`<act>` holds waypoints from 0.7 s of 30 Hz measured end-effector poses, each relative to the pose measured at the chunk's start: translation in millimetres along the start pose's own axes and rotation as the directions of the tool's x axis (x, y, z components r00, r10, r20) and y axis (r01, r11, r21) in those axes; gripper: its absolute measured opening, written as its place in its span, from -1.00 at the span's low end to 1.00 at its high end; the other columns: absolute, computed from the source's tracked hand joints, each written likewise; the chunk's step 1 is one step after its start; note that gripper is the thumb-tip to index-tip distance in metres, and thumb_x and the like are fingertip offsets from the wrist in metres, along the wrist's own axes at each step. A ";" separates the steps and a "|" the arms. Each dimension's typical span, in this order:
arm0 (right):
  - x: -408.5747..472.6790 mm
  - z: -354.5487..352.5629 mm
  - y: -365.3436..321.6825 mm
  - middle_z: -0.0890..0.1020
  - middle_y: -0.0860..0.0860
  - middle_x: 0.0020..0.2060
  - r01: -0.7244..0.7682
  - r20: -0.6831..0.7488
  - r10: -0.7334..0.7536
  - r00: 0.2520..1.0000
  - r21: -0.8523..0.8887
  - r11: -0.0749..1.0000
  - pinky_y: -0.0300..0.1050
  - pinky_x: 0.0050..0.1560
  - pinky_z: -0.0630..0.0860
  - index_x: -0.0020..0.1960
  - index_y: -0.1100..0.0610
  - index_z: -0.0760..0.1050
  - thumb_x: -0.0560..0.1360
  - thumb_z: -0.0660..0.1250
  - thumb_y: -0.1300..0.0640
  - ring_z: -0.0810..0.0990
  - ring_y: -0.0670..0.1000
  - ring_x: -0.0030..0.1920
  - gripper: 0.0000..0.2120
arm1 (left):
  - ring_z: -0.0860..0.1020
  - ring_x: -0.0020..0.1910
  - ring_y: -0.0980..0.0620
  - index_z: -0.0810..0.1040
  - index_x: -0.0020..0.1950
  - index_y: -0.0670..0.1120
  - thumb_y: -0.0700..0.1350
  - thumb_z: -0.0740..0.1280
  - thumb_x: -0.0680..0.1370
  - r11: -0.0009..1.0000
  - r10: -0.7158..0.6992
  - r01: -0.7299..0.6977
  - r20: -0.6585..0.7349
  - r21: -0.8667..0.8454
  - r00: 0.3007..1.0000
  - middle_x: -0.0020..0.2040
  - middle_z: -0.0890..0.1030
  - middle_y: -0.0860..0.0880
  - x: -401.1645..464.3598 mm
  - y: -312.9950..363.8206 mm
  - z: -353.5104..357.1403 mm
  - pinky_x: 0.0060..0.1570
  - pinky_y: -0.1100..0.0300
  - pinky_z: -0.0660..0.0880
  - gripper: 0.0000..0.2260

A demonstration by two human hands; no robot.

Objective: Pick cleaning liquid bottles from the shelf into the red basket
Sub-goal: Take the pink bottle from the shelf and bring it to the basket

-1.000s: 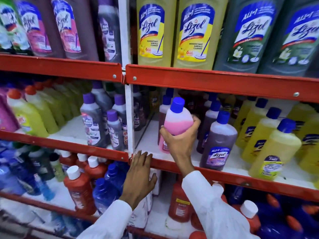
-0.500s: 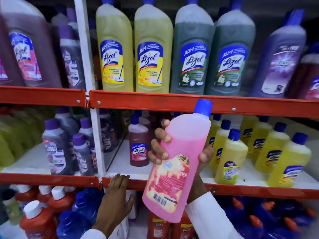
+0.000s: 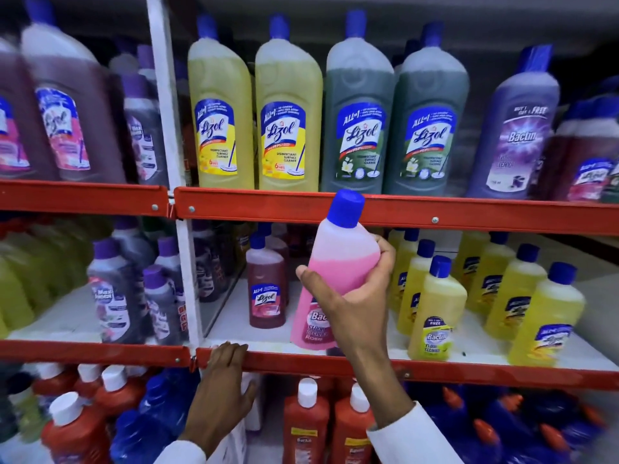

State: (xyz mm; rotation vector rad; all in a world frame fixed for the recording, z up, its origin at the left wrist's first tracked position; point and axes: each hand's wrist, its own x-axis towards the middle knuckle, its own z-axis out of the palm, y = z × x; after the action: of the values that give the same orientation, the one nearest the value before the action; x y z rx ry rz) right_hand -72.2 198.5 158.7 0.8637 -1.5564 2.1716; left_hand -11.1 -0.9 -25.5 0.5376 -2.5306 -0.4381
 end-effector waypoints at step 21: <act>-105.8 -166.3 77.5 0.55 -0.05 0.21 -0.325 0.144 0.383 0.912 -0.312 0.893 0.08 0.22 0.57 0.30 -0.11 0.28 0.16 0.62 -0.15 0.58 0.00 0.22 -0.17 | 0.54 0.18 0.25 0.37 0.31 0.23 0.10 0.62 0.23 0.784 0.263 0.027 0.372 -0.620 0.890 0.21 0.57 0.27 -99.1 148.1 38.2 0.15 0.31 0.52 -0.28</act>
State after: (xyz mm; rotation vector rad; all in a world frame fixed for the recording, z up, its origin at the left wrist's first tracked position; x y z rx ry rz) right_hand -83.8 335.3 -2.6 0.7722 -2.2168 2.0614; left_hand 4.1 180.2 -38.2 0.0085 -2.5840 -1.4092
